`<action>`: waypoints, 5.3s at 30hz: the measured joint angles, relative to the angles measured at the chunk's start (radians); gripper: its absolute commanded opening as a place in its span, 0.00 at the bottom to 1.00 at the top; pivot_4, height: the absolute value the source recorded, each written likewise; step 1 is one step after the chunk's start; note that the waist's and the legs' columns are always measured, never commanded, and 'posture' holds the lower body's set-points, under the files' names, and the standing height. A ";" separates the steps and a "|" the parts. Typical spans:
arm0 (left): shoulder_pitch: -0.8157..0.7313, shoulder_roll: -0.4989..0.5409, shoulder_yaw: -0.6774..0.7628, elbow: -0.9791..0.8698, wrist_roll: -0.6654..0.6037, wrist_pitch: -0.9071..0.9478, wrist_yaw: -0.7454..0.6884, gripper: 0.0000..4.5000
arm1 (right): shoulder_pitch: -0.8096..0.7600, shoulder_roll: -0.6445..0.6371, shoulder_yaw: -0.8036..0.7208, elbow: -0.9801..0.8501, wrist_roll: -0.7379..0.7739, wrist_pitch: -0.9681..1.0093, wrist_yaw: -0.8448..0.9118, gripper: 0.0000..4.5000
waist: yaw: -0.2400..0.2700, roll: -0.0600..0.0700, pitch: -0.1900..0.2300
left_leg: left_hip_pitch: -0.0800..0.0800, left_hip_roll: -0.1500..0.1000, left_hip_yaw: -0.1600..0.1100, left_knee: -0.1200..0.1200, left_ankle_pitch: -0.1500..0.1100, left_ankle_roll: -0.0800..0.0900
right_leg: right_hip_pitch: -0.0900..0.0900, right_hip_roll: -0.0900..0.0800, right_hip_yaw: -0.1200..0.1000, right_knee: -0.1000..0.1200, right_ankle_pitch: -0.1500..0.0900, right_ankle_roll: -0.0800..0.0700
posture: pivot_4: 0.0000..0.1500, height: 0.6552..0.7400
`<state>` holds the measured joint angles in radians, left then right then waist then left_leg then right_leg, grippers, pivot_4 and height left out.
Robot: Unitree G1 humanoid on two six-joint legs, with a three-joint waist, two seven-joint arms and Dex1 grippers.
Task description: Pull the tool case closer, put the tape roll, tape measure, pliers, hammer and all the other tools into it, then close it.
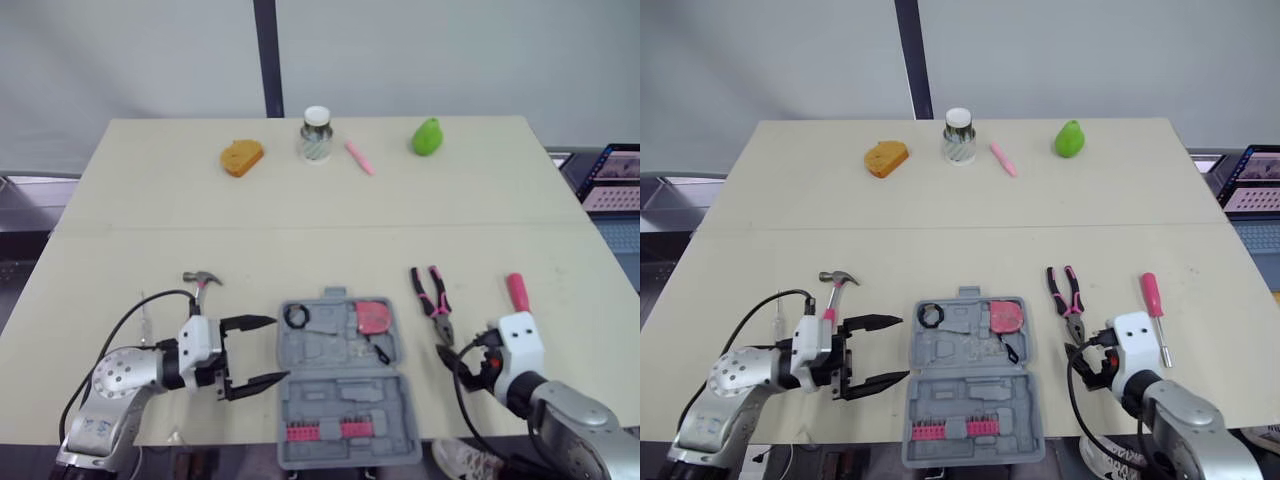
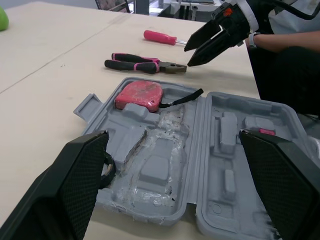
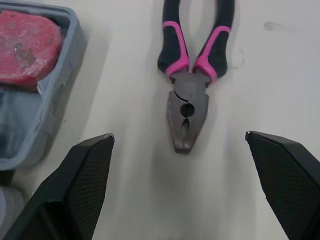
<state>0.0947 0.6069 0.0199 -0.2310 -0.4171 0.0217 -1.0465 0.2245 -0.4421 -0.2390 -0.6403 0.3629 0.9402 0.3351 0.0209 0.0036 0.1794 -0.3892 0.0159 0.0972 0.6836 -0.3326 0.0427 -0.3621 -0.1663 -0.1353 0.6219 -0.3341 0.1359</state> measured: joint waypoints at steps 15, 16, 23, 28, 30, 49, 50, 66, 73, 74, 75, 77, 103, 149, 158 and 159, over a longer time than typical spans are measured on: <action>0.041 0.003 -0.001 -0.039 0.032 0.000 0.045 1.00 | -0.183 0.030 0.091 0.228 -0.070 -0.024 -0.049 0.99 | -0.001 0.000 0.000 | 0.000 0.000 0.002 0.000 0.001 0.001 | -0.002 0.000 0.001 0.001 0.000 0.000 | 1.00 0.47; 0.042 0.003 0.000 -0.039 0.032 -0.001 0.046 1.00 | -0.189 0.032 0.094 0.234 -0.074 -0.026 -0.052 0.99 | -0.001 0.000 0.000 | 0.000 0.000 0.002 0.000 0.001 0.001 | -0.001 0.000 0.001 0.001 0.000 0.000 | 1.00 0.47; 0.049 0.003 0.000 -0.039 0.035 -0.012 0.051 1.00 | -0.210 0.045 0.105 0.247 -0.088 -0.028 -0.061 0.99 | -0.009 0.000 0.000 | 0.000 0.000 0.002 0.000 0.001 0.001 | -0.001 0.000 0.000 0.002 0.000 0.000 | 1.00 0.47; 0.050 0.003 0.000 -0.039 0.039 -0.012 0.057 1.00 | -0.210 0.045 0.105 0.248 -0.095 -0.027 -0.063 0.80 | -0.015 0.000 0.000 | 0.000 0.000 0.001 0.000 0.001 0.001 | -0.001 0.000 0.000 0.002 0.000 0.000 | 1.00 0.47; 0.050 0.003 0.000 -0.039 0.040 -0.012 0.059 1.00 | -0.210 0.045 0.104 0.249 -0.101 -0.027 -0.065 0.59 | -0.020 0.000 0.000 | 0.000 0.000 0.001 -0.001 0.001 0.001 | -0.001 0.000 0.000 0.002 0.000 0.000 | 1.00 0.47; 0.023 -0.022 0.000 -0.035 0.030 -0.016 0.077 1.00 | -0.252 0.018 0.071 0.245 -0.094 0.004 -0.061 0.21 | -0.022 0.001 0.000 | -0.006 -0.001 0.004 -0.001 0.002 0.001 | -0.010 -0.001 0.002 0.004 0.000 0.000 | 1.00 0.47; 0.020 -0.022 0.001 -0.034 0.027 -0.008 0.080 1.00 | -0.253 -0.001 0.069 0.233 -0.088 0.009 -0.050 0.21 | -0.022 0.001 0.000 | -0.008 -0.001 0.004 -0.001 0.003 0.002 | -0.011 -0.001 0.002 0.005 0.000 0.000 | 1.00 0.47; 0.076 0.123 0.238 -0.059 -0.151 0.104 -0.028 1.00 | -0.636 -0.600 0.348 0.047 0.128 0.058 0.566 0.21 | -0.026 0.001 0.004 | -0.012 -0.001 0.001 0.000 0.005 0.002 | -0.013 -0.001 0.000 0.001 0.000 0.000 | 1.00 0.47; 0.099 0.129 0.256 -0.088 -0.153 0.108 -0.029 1.00 | -0.869 -0.611 0.646 0.039 0.096 0.069 0.740 0.21 | -0.025 0.001 0.004 | -0.013 -0.001 0.000 0.001 0.006 0.002 | -0.013 -0.002 -0.001 0.001 0.001 0.001 | 1.00 0.47; 0.109 0.129 0.258 -0.100 -0.153 0.109 -0.026 1.00 | -0.890 -0.604 0.683 0.041 0.084 0.075 0.750 0.21 | -0.026 0.001 0.004 | -0.014 -0.001 0.000 0.001 0.006 0.002 | -0.013 -0.002 -0.001 0.001 0.001 0.001 | 1.00 0.47; 0.118 0.128 0.259 -0.114 -0.153 0.109 -0.025 1.00 | -0.904 -0.598 0.710 0.043 0.074 0.081 0.756 0.21 | -0.026 0.001 0.004 | -0.014 -0.001 0.000 0.001 0.006 0.002 | -0.013 -0.002 -0.001 0.001 0.001 0.001 | 1.00 0.47; 0.135 0.128 0.261 -0.127 -0.155 0.111 -0.022 1.00 | -0.929 -0.576 0.761 0.054 0.049 0.088 0.764 0.21 | -0.026 0.001 0.004 | -0.014 -0.001 0.000 0.001 0.006 0.002 | -0.013 -0.002 -0.001 0.001 0.001 0.001 | 1.00 0.47; 0.307 0.115 0.346 -0.070 -0.114 0.008 -0.077 1.00 | -1.109 -0.272 1.025 0.282 -0.180 0.135 0.758 0.21 | -0.041 0.000 0.004 | -0.014 -0.001 0.000 0.001 0.006 0.001 | -0.015 -0.002 -0.001 0.004 0.001 0.001 | 1.00 0.47; 0.278 0.082 0.325 -0.029 -0.089 -0.056 -0.080 1.00 | -0.789 -0.120 0.663 0.266 -0.042 -0.048 0.676 0.34 | -0.048 -0.003 0.003 | -0.013 -0.002 0.000 0.001 0.006 0.001 | -0.014 -0.001 -0.001 0.006 0.001 0.001 | 1.00 0.47; 0.232 0.076 0.296 0.004 -0.083 -0.059 -0.080 1.00 | -0.619 -0.111 0.630 0.371 -0.080 -0.340 0.674 0.01 | -0.047 -0.003 0.002 | -0.013 -0.002 0.000 0.001 0.006 0.001 | -0.014 -0.001 -0.001 0.006 0.001 0.001 | 1.00 0.47; 0.232 0.076 0.293 0.007 -0.082 -0.059 -0.080 1.00 | -0.616 -0.105 0.629 0.401 -0.098 -0.380 0.674 0.01 | -0.047 -0.003 0.002 | -0.013 -0.002 0.000 0.001 0.006 0.001 | -0.014 0.000 -0.001 0.006 0.001 0.001 | 1.00 0.47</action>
<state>0.3264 0.6831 0.3127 -0.2244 -0.4990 -0.0378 -1.1263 -0.3913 -0.5474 0.3904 -0.2390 0.2645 0.5607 1.0090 -0.0264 0.0005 0.1818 -0.4023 0.0142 0.0972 0.6850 -0.3263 0.0438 -0.3761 -0.1667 -0.1367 0.6277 -0.3333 0.1364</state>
